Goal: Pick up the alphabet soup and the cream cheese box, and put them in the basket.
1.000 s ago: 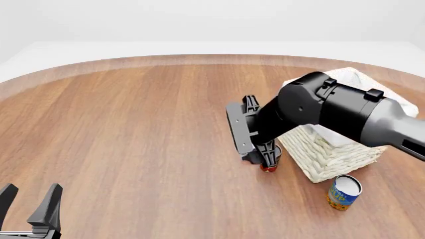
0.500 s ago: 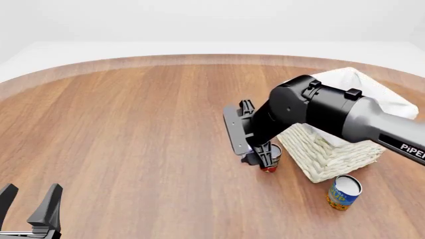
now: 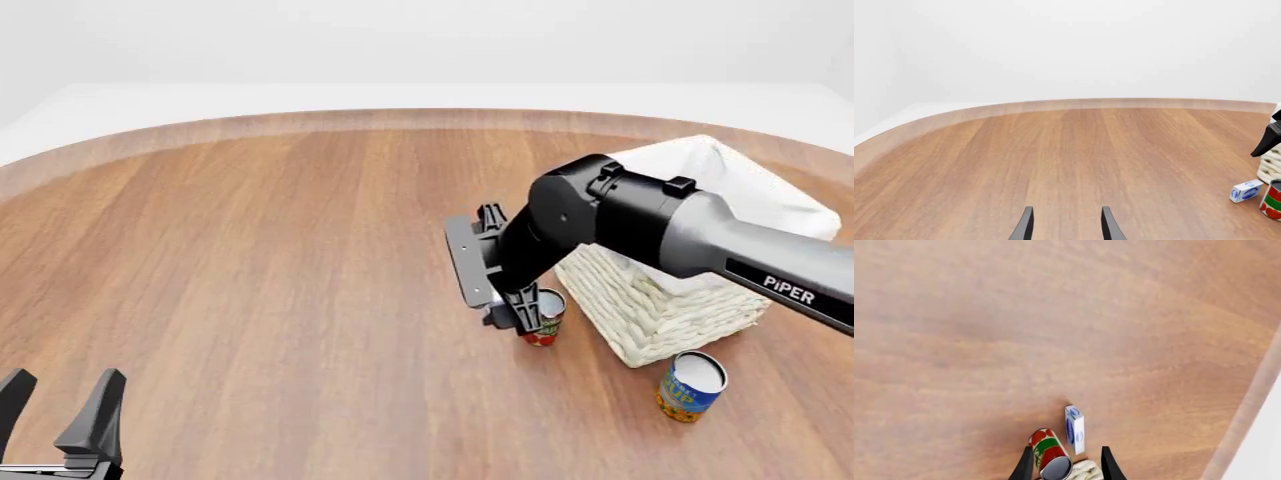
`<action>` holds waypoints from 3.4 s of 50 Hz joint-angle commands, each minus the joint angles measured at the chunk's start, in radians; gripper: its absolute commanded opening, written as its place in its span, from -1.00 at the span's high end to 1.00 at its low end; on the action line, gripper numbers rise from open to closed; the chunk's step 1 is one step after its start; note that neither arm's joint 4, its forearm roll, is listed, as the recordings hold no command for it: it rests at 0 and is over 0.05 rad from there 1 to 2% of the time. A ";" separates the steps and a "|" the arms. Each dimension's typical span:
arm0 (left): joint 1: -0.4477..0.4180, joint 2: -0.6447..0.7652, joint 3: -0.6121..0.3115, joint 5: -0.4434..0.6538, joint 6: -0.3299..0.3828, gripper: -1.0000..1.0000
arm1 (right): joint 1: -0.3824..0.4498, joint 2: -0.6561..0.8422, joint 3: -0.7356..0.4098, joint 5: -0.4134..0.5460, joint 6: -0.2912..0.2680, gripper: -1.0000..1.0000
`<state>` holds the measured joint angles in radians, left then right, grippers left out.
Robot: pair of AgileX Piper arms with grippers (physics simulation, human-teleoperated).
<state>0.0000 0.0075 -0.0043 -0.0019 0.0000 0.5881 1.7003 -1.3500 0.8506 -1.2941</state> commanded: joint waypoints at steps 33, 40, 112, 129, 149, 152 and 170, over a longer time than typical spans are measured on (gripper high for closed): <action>0.000 0.000 0.000 0.000 0.000 -1.00 | -0.030 0.090 -0.076 0.067 -0.021 -1.00; 0.000 0.000 0.000 0.000 0.000 -1.00 | -0.043 0.110 -0.087 0.067 -0.027 -1.00; 0.000 0.000 0.000 0.000 0.000 -1.00 | -0.099 0.293 -0.235 0.113 -0.067 -1.00; 0.000 0.000 0.000 0.000 0.000 -1.00 | -0.112 0.347 -0.290 0.125 -0.039 -1.00; 0.000 0.000 0.000 0.000 0.000 -1.00 | -0.089 0.374 -0.313 0.129 0.005 -1.00; 0.000 0.000 0.000 0.000 0.000 -1.00 | -0.087 0.374 -0.308 0.128 0.006 -1.00; 0.000 0.000 0.000 0.000 0.000 -1.00 | -0.085 0.370 -0.287 0.123 0.010 -1.00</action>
<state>0.0000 0.0075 -0.0043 -0.0019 0.0000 0.5024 2.0685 -1.6430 0.9758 -1.2875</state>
